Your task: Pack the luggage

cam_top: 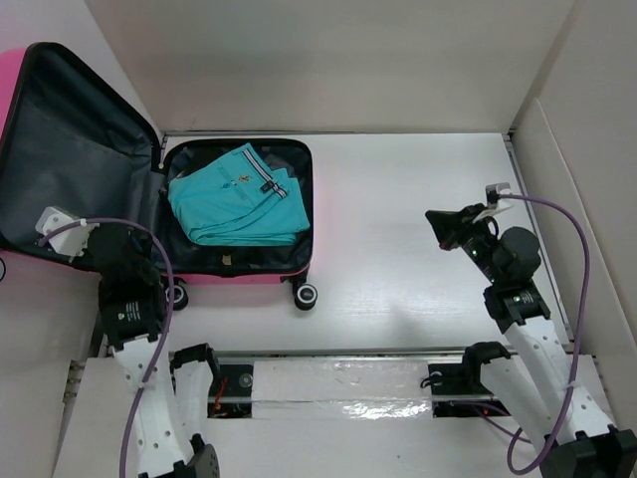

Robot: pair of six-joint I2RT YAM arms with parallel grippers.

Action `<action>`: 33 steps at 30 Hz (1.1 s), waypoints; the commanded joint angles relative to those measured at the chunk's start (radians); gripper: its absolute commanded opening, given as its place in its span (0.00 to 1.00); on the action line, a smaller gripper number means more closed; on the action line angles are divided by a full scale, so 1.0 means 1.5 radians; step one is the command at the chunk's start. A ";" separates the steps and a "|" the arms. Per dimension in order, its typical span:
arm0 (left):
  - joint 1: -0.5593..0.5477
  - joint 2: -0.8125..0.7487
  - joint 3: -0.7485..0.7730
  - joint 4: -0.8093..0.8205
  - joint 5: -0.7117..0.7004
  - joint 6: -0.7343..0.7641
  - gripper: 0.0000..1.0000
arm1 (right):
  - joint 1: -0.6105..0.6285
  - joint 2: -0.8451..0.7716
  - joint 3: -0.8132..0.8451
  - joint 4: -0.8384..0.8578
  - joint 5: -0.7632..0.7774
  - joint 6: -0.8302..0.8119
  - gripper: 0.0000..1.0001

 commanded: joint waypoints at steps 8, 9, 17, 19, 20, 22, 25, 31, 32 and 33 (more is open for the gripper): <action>-0.005 0.096 -0.001 -0.174 -0.408 -0.107 0.71 | 0.007 0.015 0.024 0.041 -0.073 -0.021 0.30; -0.005 0.112 -0.005 -0.172 -0.427 -0.103 0.75 | 0.014 0.018 0.025 0.040 -0.077 -0.022 0.31; 0.016 0.199 0.019 -0.127 -0.479 -0.053 0.59 | 0.020 0.035 0.032 0.030 -0.066 -0.034 0.32; 0.016 0.226 0.056 -0.119 -0.478 -0.036 0.54 | 0.020 0.037 0.032 0.027 -0.063 -0.035 0.32; 0.016 0.238 0.076 -0.119 -0.472 -0.028 0.54 | 0.020 0.035 0.032 0.024 -0.063 -0.037 0.32; 0.016 0.264 0.094 -0.114 -0.459 -0.021 0.52 | 0.028 0.033 0.034 0.015 -0.054 -0.043 0.32; 0.052 0.298 0.122 -0.112 -0.396 -0.013 0.51 | 0.057 0.022 0.027 -0.001 -0.025 -0.054 0.32; 0.052 0.287 0.092 -0.083 -0.398 0.004 0.25 | 0.078 0.021 0.033 -0.022 0.028 -0.064 0.32; 0.052 0.283 0.089 -0.074 -0.391 0.017 0.20 | 0.078 0.022 0.036 -0.025 0.029 -0.065 0.32; 0.052 0.278 0.086 -0.071 -0.385 0.020 0.15 | 0.078 0.023 0.036 -0.025 0.031 -0.065 0.32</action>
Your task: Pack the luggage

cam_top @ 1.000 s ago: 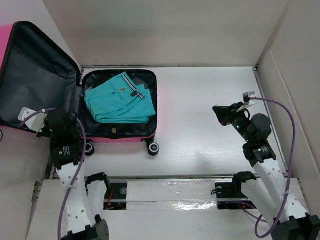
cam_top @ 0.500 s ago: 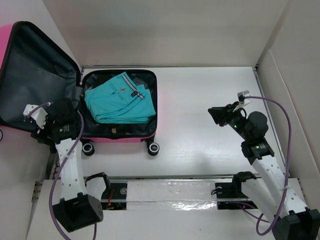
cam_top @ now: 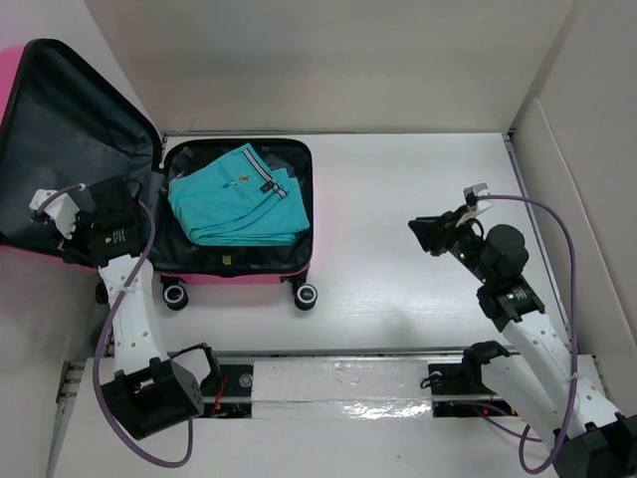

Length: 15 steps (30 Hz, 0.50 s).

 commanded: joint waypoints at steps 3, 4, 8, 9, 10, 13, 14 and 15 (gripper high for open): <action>-0.025 -0.039 -0.011 0.063 0.052 0.016 0.00 | 0.004 0.001 0.034 -0.006 0.036 -0.016 0.32; -0.056 -0.051 -0.013 0.066 0.059 0.015 0.00 | 0.004 0.003 0.034 -0.007 0.038 -0.015 0.32; -0.138 -0.129 -0.051 0.122 0.134 0.053 0.00 | 0.004 0.024 0.036 -0.007 0.034 -0.015 0.32; -0.163 -0.158 -0.066 0.129 0.139 0.068 0.00 | 0.004 0.032 0.037 -0.006 0.032 -0.014 0.32; -0.191 -0.171 -0.074 0.130 0.139 0.070 0.00 | 0.004 0.036 0.036 -0.004 0.028 -0.013 0.32; -0.290 -0.220 -0.108 0.169 0.151 0.099 0.00 | 0.004 0.060 0.032 0.014 0.015 -0.006 0.32; -0.306 -0.228 -0.114 0.174 0.174 0.104 0.00 | 0.004 0.068 0.033 0.016 0.014 -0.006 0.32; -0.323 -0.237 -0.121 0.172 0.188 0.107 0.00 | 0.011 0.076 0.034 0.017 0.011 -0.006 0.33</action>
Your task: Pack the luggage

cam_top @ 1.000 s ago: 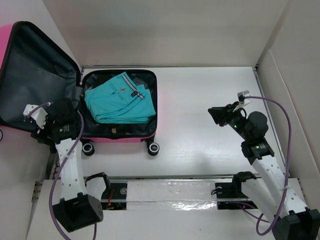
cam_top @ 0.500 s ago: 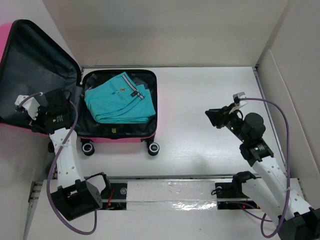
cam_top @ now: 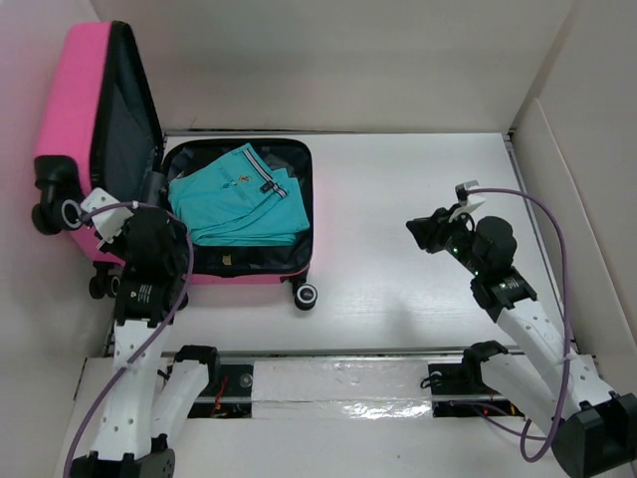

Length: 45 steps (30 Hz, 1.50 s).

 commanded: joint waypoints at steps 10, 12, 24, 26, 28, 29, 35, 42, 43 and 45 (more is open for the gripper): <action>-0.052 -0.066 -0.112 0.152 0.654 0.081 0.00 | 0.050 0.063 0.040 0.027 0.058 -0.017 0.35; -0.052 -0.039 -0.103 0.148 0.824 0.128 0.20 | 0.050 0.064 0.042 0.025 0.067 -0.019 0.35; -0.052 0.005 -0.091 0.178 1.209 0.120 0.59 | 0.064 0.076 0.038 0.037 0.102 -0.020 0.36; -0.052 0.021 -0.101 0.219 1.231 0.090 0.56 | 0.070 0.078 0.037 0.042 0.106 -0.018 0.36; -0.100 0.054 -0.082 0.237 1.214 0.073 0.54 | 0.070 0.081 0.040 0.041 0.109 -0.018 0.36; -0.123 0.073 -0.063 0.218 1.167 0.088 0.54 | 0.070 0.084 0.040 0.040 0.111 -0.019 0.36; -0.171 0.271 0.089 0.181 1.152 0.149 0.54 | 0.076 0.088 0.039 0.043 0.116 -0.022 0.37; -0.276 0.538 0.397 0.081 1.145 0.187 0.54 | 0.082 0.074 0.043 0.027 0.142 -0.025 0.37; -0.300 0.554 0.418 0.085 1.159 0.181 0.54 | 0.088 0.069 0.042 0.025 0.153 -0.025 0.37; -0.318 0.605 0.481 0.110 1.180 0.149 0.55 | 0.088 0.053 0.038 0.024 0.166 -0.022 0.37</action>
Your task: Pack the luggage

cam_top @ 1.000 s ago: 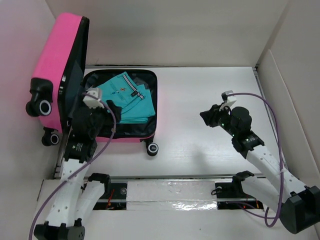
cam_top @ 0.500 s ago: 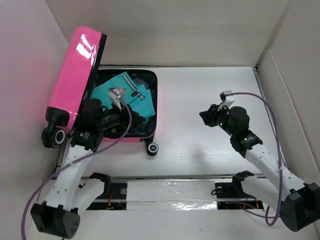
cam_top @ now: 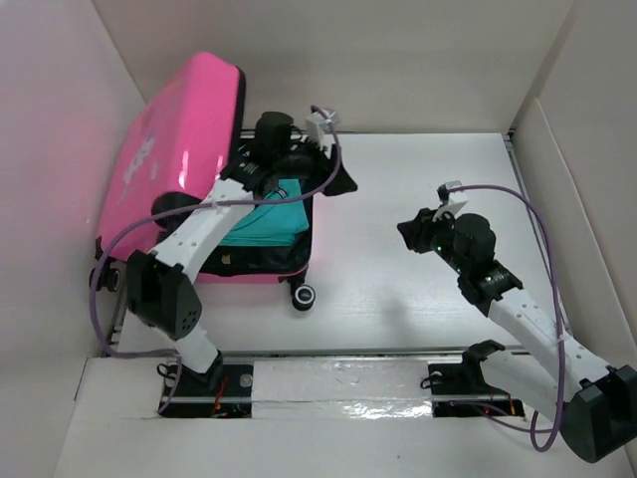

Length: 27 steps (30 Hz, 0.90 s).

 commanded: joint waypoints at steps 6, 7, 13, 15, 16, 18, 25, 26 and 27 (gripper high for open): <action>-0.094 0.198 0.376 -0.091 0.099 -0.037 0.56 | 0.007 -0.068 0.006 0.034 0.072 0.001 0.34; -0.094 0.239 0.463 -0.096 0.108 -0.059 0.56 | 0.007 -0.072 0.004 0.036 0.083 0.003 0.34; -0.057 0.214 0.532 -0.002 0.091 -0.179 0.52 | 0.007 -0.072 0.003 0.040 0.069 -0.004 0.12; 0.006 0.131 0.483 -0.016 -0.025 -0.189 0.52 | 0.007 -0.058 0.010 0.039 0.039 -0.017 0.01; 0.037 0.099 0.403 -0.019 -0.074 -0.198 0.52 | 0.016 -0.042 0.014 0.038 0.009 -0.020 0.00; 0.114 0.002 0.259 -0.018 -0.182 -0.241 0.51 | 0.028 -0.026 0.023 0.042 -0.006 -0.030 0.00; 0.516 -0.165 -0.051 -0.007 -0.341 -0.288 0.47 | 0.096 -0.009 0.041 0.036 0.027 -0.050 0.03; 0.525 -0.168 -0.055 -0.035 -0.384 -0.273 0.47 | 0.103 -0.008 0.043 0.035 0.023 -0.051 0.04; 0.525 -0.169 -0.053 -0.052 -0.526 -0.259 0.47 | 0.103 -0.002 0.047 0.033 0.020 -0.055 0.04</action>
